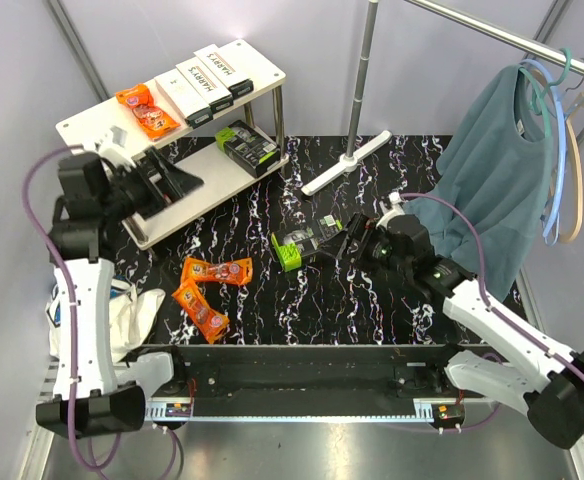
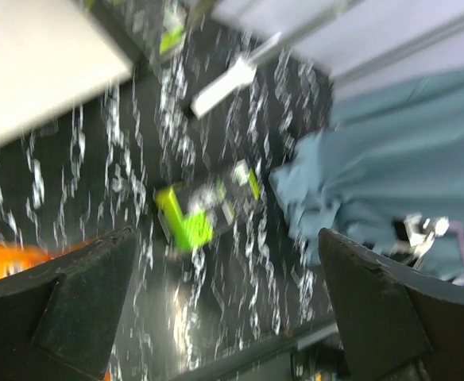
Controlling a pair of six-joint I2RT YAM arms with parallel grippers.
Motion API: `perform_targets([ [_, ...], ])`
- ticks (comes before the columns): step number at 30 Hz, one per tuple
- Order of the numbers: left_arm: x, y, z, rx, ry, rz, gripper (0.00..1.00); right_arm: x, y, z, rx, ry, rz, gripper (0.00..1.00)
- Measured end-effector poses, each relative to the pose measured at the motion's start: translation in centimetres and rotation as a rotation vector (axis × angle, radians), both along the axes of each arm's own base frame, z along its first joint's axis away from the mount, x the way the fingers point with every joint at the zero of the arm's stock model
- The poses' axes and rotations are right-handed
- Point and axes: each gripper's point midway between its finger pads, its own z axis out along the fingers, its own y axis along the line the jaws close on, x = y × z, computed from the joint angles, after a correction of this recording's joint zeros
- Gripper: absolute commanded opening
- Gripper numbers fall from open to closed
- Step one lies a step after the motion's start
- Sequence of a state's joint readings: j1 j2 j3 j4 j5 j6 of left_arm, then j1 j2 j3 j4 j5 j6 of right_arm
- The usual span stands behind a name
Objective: Place and organize the shaving razors onto the shelf
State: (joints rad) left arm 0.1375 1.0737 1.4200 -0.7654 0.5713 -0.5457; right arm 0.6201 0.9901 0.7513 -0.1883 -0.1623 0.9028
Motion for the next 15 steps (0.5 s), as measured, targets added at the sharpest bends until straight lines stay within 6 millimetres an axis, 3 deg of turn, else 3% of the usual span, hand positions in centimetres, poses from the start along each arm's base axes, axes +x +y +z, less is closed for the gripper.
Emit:
perform_targets([
  [7,-3.7,-1.9,-10.3,-0.003,0.231,-0.063,0.99,0.0,1.3,-2.8,-0.028,0.084,0.05,1.0],
  [15,-8.0,-2.9,-17.4,-0.013,0.368,-0.078,0.99,-1.2,5.8,-5.9,-0.069,0.175,0.189,1.0],
])
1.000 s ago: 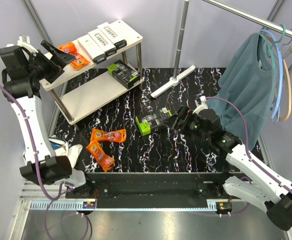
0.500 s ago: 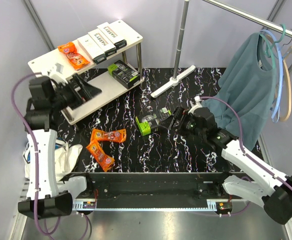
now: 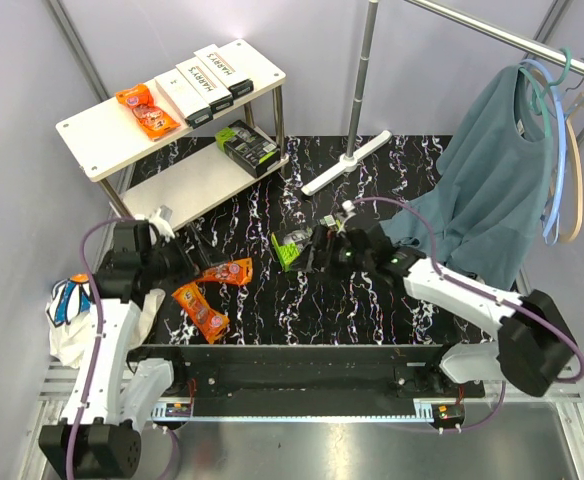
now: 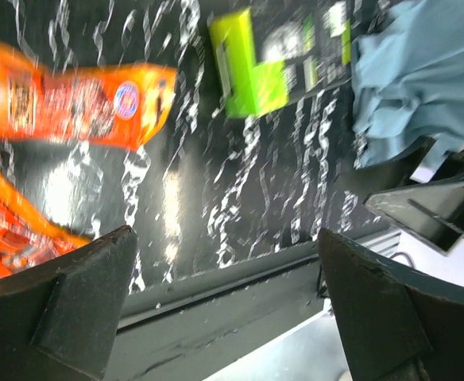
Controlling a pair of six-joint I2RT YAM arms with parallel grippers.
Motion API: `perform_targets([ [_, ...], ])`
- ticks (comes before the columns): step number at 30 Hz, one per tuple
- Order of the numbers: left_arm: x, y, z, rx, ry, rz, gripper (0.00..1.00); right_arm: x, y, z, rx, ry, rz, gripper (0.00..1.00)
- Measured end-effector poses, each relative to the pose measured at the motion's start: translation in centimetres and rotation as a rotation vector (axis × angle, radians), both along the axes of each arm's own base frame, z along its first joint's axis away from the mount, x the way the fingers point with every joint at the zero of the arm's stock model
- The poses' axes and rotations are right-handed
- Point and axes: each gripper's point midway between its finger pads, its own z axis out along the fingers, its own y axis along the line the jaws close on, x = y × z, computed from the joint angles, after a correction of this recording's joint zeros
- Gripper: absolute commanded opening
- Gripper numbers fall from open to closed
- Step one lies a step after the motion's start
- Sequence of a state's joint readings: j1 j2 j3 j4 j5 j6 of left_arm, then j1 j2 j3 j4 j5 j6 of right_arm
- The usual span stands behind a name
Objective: Place and organize the shaving razors onto the shelf
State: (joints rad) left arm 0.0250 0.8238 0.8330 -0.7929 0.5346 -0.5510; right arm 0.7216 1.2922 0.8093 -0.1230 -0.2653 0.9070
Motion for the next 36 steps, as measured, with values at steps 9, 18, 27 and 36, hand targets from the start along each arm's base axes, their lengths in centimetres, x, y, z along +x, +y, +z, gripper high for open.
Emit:
perform_targets([
  [9,-1.9,0.0,-3.3,-0.006,0.085,0.022,0.99,-1.9,6.8,-0.8,0.009,0.033,0.175,1.0],
  [18,0.6,0.3,1.9,0.009,0.0,0.033,0.99,-5.3,14.0,-3.2,-0.015,0.103,0.353,1.0],
  [27,3.5,4.1,9.0,0.041,-0.129,0.147,0.99,-6.6,20.0,-4.8,-0.065,0.141,0.439,1.0],
  [36,3.6,4.9,11.7,0.059,-0.191,0.164,0.99,-7.0,24.6,-8.2,-0.233,0.167,0.475,1.0],
])
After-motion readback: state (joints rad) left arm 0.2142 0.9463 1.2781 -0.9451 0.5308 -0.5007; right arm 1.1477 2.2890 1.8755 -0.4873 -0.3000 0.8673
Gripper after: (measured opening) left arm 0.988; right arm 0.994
